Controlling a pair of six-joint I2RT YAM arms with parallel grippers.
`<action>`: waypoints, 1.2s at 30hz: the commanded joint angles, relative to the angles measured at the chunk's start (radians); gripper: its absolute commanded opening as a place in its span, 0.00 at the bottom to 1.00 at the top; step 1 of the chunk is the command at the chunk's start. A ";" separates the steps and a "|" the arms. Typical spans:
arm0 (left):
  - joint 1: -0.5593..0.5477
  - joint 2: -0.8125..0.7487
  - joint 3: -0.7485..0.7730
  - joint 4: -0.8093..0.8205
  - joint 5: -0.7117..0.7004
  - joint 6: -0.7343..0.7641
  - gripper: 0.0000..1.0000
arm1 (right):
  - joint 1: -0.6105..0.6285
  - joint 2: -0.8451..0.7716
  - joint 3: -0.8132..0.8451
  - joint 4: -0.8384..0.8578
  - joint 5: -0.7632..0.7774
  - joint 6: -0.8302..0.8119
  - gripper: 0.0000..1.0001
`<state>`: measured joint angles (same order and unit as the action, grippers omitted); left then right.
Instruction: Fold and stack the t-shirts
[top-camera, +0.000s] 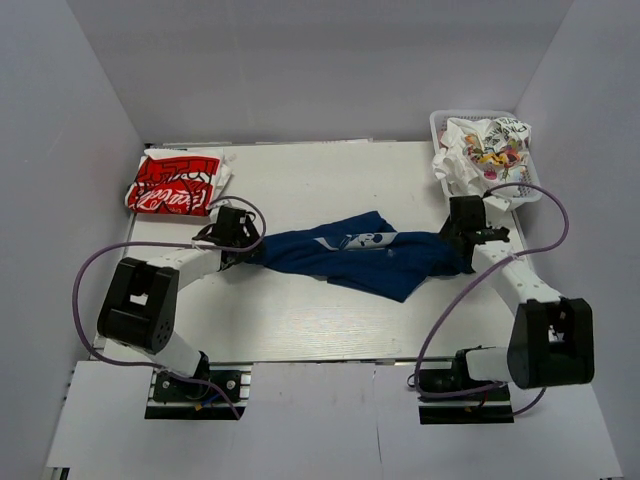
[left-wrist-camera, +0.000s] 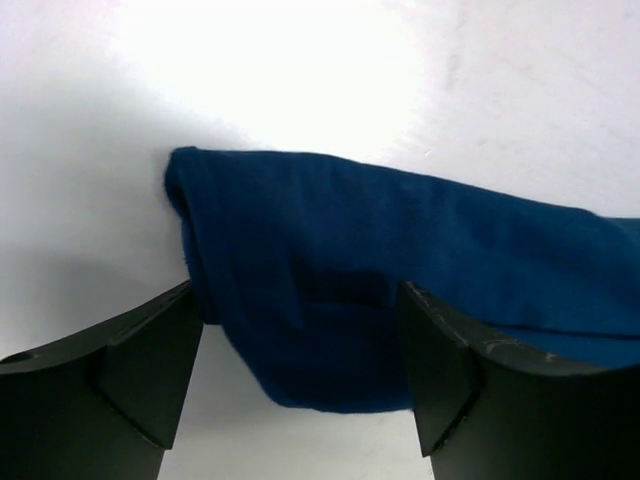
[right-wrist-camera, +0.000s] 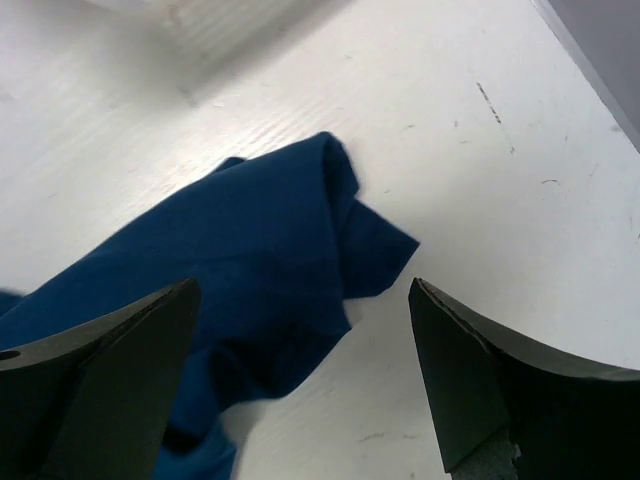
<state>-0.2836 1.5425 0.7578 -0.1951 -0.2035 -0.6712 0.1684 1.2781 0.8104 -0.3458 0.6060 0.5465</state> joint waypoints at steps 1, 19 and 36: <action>0.008 0.070 -0.005 0.066 0.103 0.038 0.85 | -0.055 0.091 0.036 0.068 -0.046 0.006 0.90; 0.008 -0.194 -0.020 0.238 0.046 0.087 0.00 | -0.133 0.153 0.072 0.318 -0.354 -0.112 0.00; -0.014 -1.018 0.077 0.192 -0.074 0.243 0.00 | -0.130 -0.543 0.294 0.271 -0.560 -0.299 0.00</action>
<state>-0.3000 0.5938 0.7815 0.0227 -0.2302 -0.4782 0.0433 0.7940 1.0225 -0.1051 0.0845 0.2977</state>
